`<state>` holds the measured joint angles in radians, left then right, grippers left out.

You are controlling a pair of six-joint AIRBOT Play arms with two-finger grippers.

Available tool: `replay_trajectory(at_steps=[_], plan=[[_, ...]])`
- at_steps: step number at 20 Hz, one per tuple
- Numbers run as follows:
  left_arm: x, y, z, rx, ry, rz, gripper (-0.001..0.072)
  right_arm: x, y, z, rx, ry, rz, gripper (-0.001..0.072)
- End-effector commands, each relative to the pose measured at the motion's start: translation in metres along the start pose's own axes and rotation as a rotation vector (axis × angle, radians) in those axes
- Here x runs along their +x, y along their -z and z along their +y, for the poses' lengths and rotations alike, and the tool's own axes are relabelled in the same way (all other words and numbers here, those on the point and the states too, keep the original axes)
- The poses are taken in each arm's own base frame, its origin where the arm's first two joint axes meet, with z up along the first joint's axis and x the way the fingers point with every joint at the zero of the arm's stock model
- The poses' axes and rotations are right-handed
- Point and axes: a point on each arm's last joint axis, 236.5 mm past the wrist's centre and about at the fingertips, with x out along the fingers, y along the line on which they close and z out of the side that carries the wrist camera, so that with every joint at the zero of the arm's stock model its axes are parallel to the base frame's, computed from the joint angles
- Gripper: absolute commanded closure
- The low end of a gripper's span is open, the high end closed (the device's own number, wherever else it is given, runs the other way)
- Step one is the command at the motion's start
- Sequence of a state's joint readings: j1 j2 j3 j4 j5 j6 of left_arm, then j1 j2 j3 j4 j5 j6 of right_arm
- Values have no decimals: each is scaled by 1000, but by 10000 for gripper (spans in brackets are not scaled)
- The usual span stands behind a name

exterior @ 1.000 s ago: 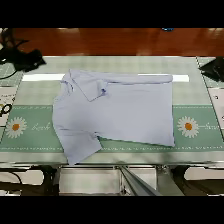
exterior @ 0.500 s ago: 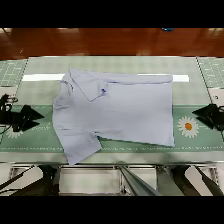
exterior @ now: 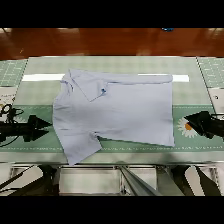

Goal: Fold the shirts.

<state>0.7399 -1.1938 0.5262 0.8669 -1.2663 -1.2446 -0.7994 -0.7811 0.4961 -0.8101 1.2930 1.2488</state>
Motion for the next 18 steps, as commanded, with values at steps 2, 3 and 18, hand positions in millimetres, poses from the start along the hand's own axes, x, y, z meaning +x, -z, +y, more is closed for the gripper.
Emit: replay_trajectory(at_steps=[2,3,18], plan=[[19,3,-4,-3,17,46,203,0,0,3,0,-13,-5,308],[24,6,-3,8,14,67,203,0,1,1,-2,-7,-1,308],[50,1,-22,173,-27,121,691,-4,91,-78,153,293,346,308]])
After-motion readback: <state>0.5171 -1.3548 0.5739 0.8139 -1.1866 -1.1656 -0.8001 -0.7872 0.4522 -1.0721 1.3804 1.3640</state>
